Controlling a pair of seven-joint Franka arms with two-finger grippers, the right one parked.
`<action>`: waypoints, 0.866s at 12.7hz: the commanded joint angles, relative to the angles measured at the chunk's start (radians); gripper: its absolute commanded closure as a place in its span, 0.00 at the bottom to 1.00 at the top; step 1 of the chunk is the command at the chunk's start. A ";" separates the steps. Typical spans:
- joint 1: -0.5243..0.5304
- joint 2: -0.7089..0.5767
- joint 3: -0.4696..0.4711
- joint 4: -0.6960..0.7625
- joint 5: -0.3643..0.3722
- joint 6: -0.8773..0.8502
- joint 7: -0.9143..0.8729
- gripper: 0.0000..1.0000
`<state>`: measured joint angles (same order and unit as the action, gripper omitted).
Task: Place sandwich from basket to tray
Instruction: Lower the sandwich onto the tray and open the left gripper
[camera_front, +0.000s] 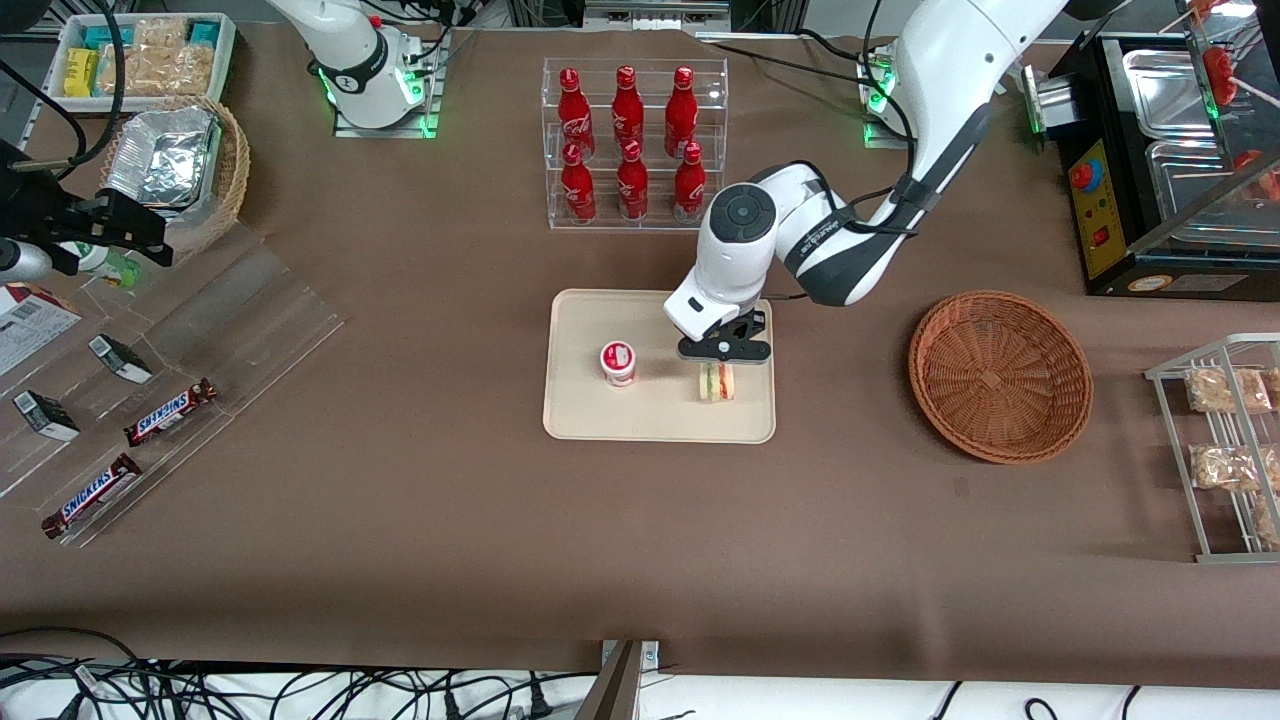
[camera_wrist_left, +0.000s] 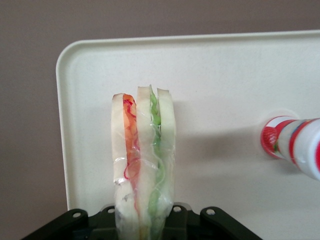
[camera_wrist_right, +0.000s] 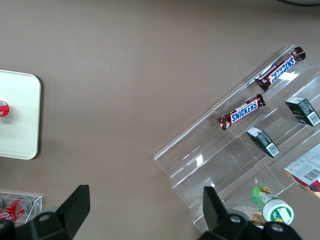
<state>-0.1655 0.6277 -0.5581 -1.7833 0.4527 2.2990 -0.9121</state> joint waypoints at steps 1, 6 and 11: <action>-0.005 0.030 0.001 0.024 0.031 0.000 -0.016 1.00; -0.006 0.058 0.003 0.024 0.031 0.000 -0.016 1.00; -0.006 0.073 0.003 0.025 0.029 0.000 -0.016 0.80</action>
<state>-0.1654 0.6829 -0.5554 -1.7823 0.4550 2.3001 -0.9130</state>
